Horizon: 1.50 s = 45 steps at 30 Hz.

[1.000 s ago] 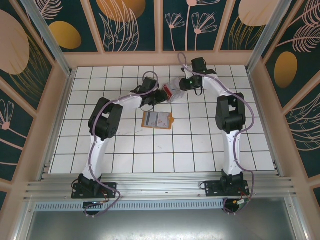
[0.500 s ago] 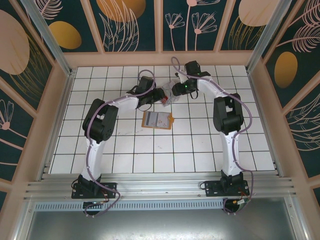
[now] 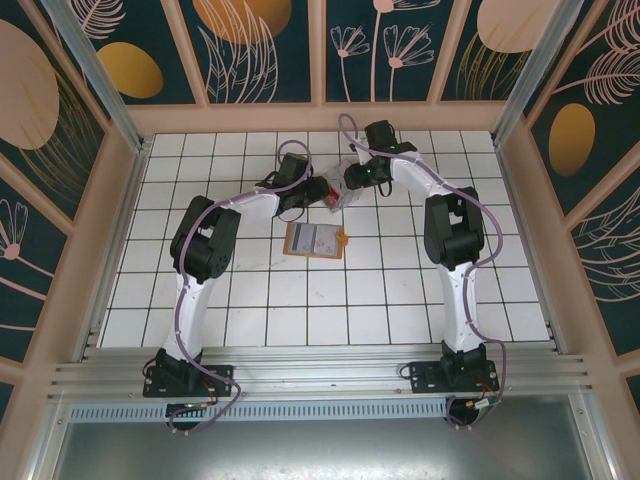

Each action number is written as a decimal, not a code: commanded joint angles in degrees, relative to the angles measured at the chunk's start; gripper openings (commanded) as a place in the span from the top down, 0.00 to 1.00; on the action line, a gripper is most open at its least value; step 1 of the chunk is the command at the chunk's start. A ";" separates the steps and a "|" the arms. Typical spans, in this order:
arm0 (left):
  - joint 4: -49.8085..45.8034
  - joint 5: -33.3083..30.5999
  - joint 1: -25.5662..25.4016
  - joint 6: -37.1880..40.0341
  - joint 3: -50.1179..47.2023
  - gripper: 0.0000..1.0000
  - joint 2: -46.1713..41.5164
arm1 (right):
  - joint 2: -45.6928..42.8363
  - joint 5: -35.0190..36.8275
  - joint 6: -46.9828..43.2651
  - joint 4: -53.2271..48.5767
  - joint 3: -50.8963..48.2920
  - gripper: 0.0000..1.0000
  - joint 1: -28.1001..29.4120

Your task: Put the credit cards into the card holder

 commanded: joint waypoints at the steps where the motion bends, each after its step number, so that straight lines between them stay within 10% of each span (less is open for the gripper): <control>1: -0.44 -0.90 0.52 0.03 -1.28 0.56 2.60 | 0.48 3.96 2.02 1.03 2.20 0.47 -0.30; 45: 1.14 0.48 0.77 -0.63 -3.59 0.56 2.39 | -3.80 6.20 2.52 4.09 0.39 0.63 -1.24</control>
